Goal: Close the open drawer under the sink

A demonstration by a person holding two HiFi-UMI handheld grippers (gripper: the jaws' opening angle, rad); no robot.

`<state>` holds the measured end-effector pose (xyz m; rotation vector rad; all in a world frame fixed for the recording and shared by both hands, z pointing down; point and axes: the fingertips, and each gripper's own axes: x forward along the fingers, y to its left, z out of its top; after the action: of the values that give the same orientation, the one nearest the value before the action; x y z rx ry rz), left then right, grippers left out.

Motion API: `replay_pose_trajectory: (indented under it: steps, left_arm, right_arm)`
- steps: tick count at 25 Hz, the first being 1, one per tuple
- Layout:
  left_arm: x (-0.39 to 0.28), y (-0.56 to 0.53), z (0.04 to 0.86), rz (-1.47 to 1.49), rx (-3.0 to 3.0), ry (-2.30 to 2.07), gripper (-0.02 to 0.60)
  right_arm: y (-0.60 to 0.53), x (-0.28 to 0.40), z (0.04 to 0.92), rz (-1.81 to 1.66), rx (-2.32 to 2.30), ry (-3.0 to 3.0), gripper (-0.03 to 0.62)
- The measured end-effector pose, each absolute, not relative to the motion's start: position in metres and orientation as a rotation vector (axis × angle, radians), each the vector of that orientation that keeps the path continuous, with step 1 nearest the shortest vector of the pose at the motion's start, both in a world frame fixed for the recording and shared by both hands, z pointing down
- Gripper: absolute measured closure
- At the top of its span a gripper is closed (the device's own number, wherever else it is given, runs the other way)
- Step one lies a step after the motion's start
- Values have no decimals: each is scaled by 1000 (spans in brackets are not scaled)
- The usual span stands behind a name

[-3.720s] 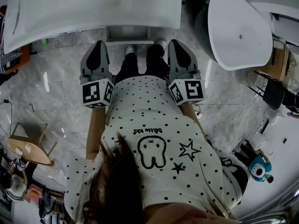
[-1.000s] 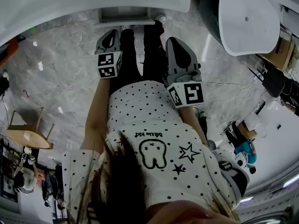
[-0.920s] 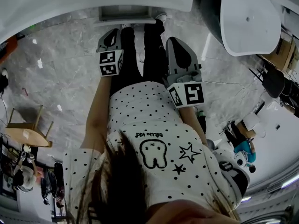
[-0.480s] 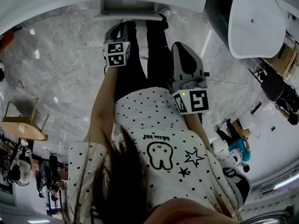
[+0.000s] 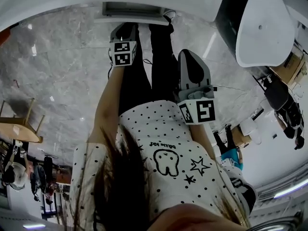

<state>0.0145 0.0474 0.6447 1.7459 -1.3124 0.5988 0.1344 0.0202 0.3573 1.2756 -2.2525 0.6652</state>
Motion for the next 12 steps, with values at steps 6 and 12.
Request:
replay_pose_trajectory:
  steps: [6, 12]
  left_arm:
    - [21, 40, 669, 622, 1752, -1316, 448]
    - [15, 31, 683, 621, 1737, -1359, 439]
  right_arm:
    - [18, 136, 368, 681, 1281, -2225, 580]
    - [20, 141, 377, 698, 1290, -2186, 580]
